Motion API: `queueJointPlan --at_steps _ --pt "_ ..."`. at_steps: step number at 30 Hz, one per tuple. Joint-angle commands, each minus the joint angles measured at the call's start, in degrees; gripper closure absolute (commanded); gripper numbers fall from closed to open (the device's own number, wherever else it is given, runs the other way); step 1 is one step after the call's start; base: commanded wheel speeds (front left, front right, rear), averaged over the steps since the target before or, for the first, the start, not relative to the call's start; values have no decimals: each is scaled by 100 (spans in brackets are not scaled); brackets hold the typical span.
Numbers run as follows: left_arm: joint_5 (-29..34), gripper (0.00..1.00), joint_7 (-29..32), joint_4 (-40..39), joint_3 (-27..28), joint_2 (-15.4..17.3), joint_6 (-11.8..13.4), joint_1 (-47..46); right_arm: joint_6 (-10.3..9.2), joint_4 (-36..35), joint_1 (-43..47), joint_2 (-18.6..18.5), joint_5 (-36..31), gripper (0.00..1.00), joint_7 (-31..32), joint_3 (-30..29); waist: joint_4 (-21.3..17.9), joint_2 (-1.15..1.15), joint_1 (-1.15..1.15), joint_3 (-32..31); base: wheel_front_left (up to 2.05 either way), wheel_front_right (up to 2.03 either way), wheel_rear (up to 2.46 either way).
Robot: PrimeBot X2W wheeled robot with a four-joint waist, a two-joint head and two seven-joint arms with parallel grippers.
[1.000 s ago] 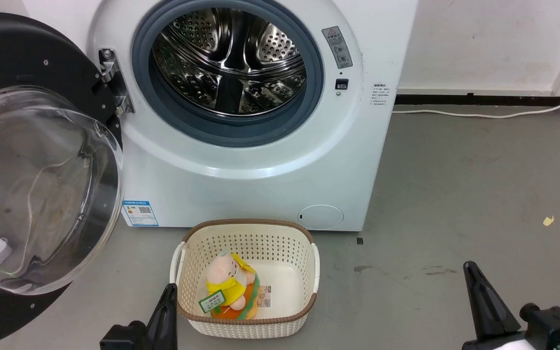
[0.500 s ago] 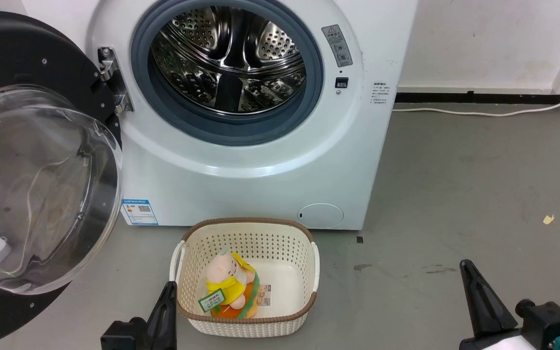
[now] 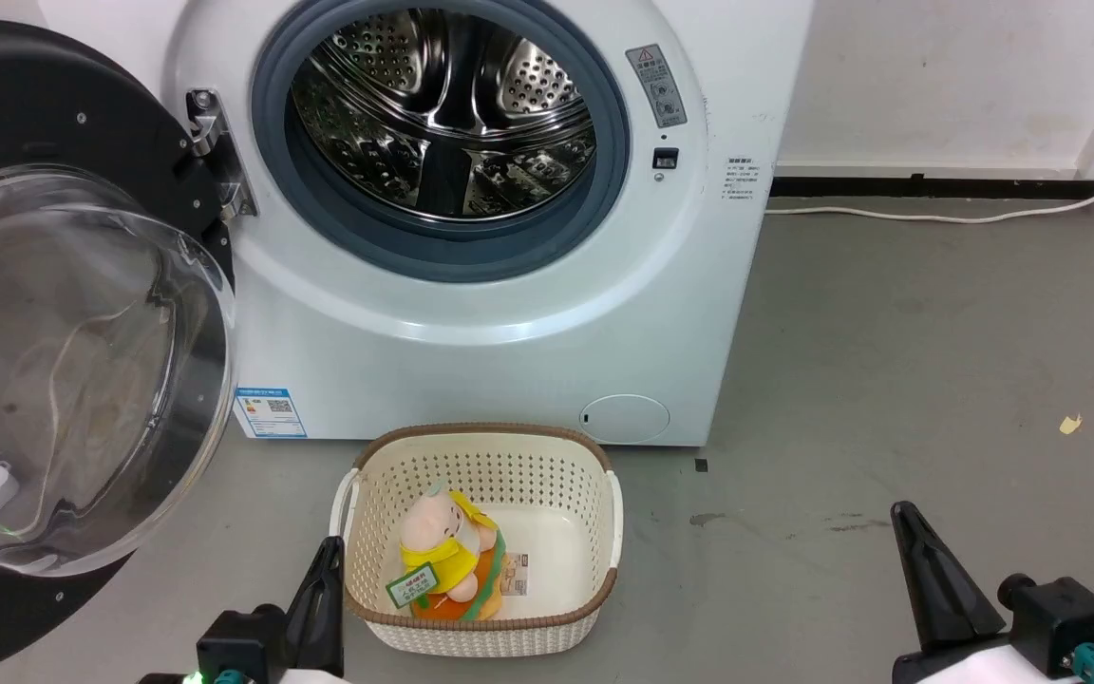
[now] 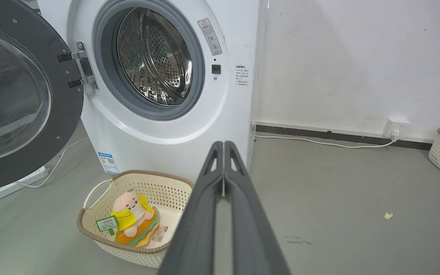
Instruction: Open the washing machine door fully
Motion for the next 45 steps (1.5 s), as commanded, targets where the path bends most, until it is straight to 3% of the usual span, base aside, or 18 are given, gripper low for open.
queueJointPlan --at_steps 1,45 --pt "56 100 22 -31 29 3 29 -84 2 -24 -62 9 -50 100 19 2 -1 0 0 1 0 0 0" --pt "345 100 538 -318 154 4 73 -283 3 -106 -260 19 -227 100 537 93 -54 0 0 84 0 0 0"
